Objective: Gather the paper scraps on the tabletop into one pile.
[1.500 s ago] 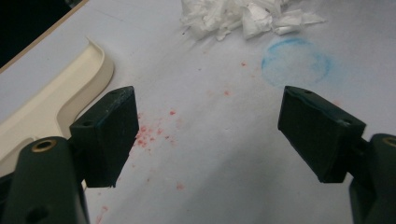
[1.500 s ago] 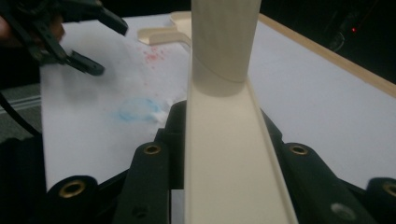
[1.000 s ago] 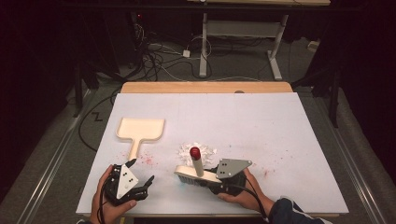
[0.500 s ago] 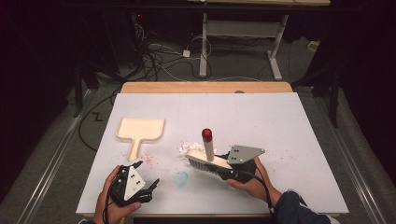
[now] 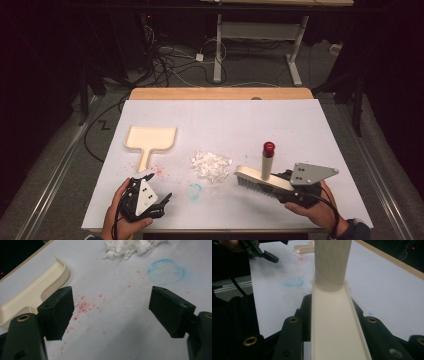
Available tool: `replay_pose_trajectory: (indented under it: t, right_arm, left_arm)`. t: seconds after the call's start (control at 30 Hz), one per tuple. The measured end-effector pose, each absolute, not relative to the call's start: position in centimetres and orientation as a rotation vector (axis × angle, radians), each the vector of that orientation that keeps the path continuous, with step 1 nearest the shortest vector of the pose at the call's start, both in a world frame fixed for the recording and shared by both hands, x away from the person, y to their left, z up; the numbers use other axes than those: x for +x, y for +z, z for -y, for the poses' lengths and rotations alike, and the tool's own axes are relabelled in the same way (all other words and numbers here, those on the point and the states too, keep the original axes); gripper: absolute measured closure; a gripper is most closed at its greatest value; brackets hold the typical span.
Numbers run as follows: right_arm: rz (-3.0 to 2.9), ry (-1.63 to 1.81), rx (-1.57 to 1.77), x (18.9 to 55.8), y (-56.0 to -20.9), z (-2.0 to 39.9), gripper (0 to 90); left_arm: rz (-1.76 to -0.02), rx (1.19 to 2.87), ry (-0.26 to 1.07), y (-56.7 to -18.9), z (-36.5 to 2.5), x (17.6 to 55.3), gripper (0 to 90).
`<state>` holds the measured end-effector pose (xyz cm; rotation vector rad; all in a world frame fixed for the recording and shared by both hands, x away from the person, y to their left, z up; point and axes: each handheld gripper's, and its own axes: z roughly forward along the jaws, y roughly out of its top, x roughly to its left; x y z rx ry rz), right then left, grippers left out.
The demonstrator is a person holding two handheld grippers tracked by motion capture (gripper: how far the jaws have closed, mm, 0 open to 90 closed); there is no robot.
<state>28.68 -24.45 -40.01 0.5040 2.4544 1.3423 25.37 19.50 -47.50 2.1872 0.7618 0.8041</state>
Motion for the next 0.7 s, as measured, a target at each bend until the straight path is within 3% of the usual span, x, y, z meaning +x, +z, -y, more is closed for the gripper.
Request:
replay_pose_trajectory:
  t: [0.37, 0.7]
  right_arm:
    - [-2.537, 1.241, 0.623, 27.9, -41.2, 29.2, 68.2]
    - [-2.602, 1.189, 0.726, 30.0, -42.2, 30.8, 67.9]
  left_arm:
    - [-0.760, 2.197, 0.799, -47.6, -19.2, 25.7, 19.1]
    - [-0.737, 2.224, 0.775, -47.8, -18.8, 25.8, 19.1]
